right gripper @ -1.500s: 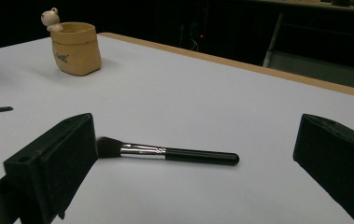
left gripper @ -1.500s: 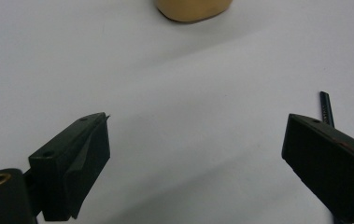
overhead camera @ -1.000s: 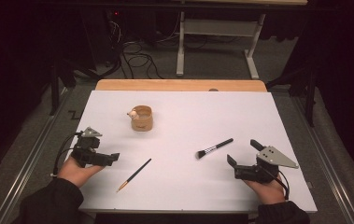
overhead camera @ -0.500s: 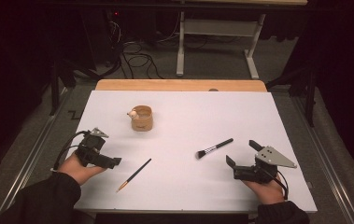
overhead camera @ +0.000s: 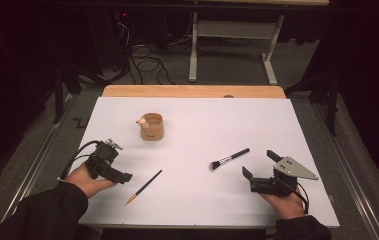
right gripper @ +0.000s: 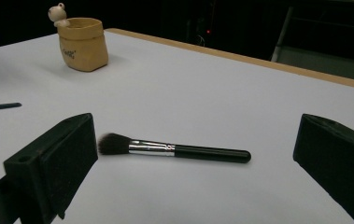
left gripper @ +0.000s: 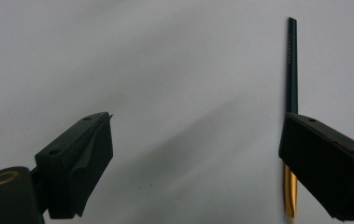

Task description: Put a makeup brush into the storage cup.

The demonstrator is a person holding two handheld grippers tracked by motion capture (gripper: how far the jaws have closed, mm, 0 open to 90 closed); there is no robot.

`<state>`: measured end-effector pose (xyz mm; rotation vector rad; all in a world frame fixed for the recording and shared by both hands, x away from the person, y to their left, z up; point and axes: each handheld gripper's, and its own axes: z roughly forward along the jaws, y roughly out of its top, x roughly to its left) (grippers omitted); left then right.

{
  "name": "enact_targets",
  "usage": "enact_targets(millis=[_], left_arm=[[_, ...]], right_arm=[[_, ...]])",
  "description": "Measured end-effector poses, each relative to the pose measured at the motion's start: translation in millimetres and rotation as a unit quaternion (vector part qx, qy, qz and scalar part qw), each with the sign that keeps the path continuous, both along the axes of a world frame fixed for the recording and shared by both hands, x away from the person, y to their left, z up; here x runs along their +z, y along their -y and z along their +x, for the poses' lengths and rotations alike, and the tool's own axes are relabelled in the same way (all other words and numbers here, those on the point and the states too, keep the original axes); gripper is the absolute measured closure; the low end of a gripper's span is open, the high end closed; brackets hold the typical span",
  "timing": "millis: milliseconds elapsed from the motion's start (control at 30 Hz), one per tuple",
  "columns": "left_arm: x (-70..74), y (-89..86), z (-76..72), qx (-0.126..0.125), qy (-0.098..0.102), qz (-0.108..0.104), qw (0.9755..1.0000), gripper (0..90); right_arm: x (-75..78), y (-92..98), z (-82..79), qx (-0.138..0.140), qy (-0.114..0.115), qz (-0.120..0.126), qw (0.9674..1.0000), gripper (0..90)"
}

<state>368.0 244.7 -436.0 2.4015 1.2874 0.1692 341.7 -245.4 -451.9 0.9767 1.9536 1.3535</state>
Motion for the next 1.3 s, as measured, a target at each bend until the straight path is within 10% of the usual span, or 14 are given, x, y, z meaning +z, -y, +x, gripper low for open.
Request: enact_targets(millis=[833,1300], left_arm=[[-3.9,32.9,-8.4,-0.063,-0.05,0.015,0.9967,17.6],[-10.8,40.6,-11.1,-0.079,-0.053,0.017,0.9954,40.0]], right_arm=[[-1.0,-1.5,-0.2,0.005,-0.003,-0.002,1.0,0.4],[-1.0,-1.7,-0.4,0.006,-0.004,-0.002,1.0,0.4]])
